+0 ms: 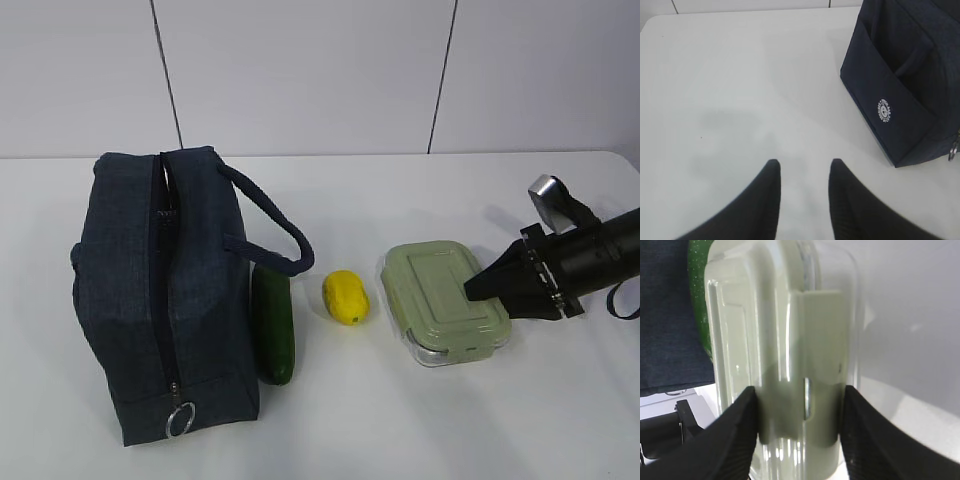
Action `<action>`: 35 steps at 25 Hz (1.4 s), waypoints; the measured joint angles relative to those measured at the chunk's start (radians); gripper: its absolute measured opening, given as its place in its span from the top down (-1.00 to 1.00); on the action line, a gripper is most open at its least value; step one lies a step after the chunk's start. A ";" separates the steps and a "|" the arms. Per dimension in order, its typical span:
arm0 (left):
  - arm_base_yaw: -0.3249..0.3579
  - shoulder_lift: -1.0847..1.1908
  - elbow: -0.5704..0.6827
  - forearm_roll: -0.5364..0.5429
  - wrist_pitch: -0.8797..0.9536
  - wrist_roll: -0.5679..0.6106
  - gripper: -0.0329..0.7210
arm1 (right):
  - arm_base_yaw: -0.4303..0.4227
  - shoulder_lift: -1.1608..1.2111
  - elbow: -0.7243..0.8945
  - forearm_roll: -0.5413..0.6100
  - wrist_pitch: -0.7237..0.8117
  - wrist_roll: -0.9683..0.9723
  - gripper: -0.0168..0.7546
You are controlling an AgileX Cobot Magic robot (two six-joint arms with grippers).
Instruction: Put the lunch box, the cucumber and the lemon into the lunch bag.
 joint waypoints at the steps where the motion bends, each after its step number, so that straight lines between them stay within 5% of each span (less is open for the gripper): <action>1: 0.000 0.000 0.000 0.000 0.000 0.000 0.28 | 0.000 0.000 0.000 0.000 0.000 0.000 0.03; 35: 0.000 0.000 0.000 -0.002 0.000 0.000 0.28 | 0.000 0.000 0.000 0.000 0.000 0.002 0.03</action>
